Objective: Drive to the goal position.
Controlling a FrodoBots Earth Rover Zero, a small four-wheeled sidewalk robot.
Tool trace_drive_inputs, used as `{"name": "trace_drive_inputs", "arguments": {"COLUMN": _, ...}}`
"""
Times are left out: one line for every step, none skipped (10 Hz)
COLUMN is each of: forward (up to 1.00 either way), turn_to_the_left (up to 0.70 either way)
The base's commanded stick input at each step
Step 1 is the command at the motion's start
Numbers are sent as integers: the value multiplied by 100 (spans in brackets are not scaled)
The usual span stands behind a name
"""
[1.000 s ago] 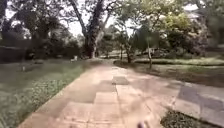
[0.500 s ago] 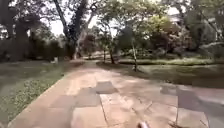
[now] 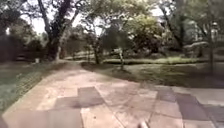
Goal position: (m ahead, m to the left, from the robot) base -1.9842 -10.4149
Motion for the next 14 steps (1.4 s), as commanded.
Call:
{"name": "trace_drive_inputs", "arguments": {"forward": 97, "turn_to_the_left": -35}}
{"name": "trace_drive_inputs", "arguments": {"forward": 97, "turn_to_the_left": -35}}
{"name": "trace_drive_inputs", "arguments": {"forward": 84, "turn_to_the_left": -37}}
{"name": "trace_drive_inputs", "arguments": {"forward": 25, "turn_to_the_left": -43}}
{"name": "trace_drive_inputs", "arguments": {"forward": -3, "turn_to_the_left": 0}}
{"name": "trace_drive_inputs", "arguments": {"forward": -14, "turn_to_the_left": 0}}
{"name": "trace_drive_inputs", "arguments": {"forward": -69, "turn_to_the_left": 0}}
{"name": "trace_drive_inputs", "arguments": {"forward": -100, "turn_to_the_left": 0}}
{"name": "trace_drive_inputs", "arguments": {"forward": -100, "turn_to_the_left": 0}}
{"name": "trace_drive_inputs", "arguments": {"forward": 0, "turn_to_the_left": 0}}
{"name": "trace_drive_inputs", "arguments": {"forward": 0, "turn_to_the_left": 0}}
{"name": "trace_drive_inputs", "arguments": {"forward": 0, "turn_to_the_left": 0}}
{"name": "trace_drive_inputs", "arguments": {"forward": 0, "turn_to_the_left": 0}}
{"name": "trace_drive_inputs", "arguments": {"forward": 0, "turn_to_the_left": 0}}
